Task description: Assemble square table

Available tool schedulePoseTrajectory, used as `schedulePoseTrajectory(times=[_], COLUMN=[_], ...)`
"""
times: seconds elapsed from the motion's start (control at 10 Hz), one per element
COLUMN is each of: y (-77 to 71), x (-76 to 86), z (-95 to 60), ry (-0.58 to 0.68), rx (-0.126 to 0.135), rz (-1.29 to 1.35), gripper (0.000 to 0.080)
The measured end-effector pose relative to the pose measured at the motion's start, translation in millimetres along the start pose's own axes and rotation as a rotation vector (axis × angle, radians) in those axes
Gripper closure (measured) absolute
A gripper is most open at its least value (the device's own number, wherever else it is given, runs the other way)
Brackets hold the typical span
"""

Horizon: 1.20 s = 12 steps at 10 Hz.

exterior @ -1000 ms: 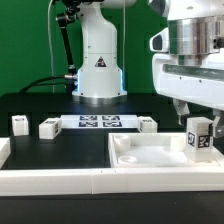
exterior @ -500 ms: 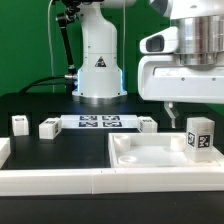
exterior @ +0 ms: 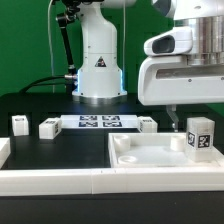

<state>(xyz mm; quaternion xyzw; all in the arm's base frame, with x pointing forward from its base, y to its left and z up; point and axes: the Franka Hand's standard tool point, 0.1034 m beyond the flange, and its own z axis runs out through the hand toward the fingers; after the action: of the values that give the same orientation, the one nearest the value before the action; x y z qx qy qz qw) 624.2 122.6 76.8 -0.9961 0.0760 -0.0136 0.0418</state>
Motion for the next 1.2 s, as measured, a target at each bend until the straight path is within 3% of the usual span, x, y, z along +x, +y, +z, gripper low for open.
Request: schedulePoseTrajectory(times=[0.5, 0.7, 0.8, 0.9, 1.2], y=[3.9, 4.0, 4.1, 4.2, 4.8], x=[1.9, 1.9, 1.9, 1.9, 2.2], z=[0.4, 0.4, 0.4, 0.5, 0.4], ry=[0.010, 0.010, 0.010, 0.010, 0.012], rx=[-0.015, -0.015, -0.014, -0.014, -0.010], rz=[-0.209, -0.205, -0.184, -0.173, 0.061], gripper=[0.0150, 0.0404, 0.0404, 0.0511, 0.0511])
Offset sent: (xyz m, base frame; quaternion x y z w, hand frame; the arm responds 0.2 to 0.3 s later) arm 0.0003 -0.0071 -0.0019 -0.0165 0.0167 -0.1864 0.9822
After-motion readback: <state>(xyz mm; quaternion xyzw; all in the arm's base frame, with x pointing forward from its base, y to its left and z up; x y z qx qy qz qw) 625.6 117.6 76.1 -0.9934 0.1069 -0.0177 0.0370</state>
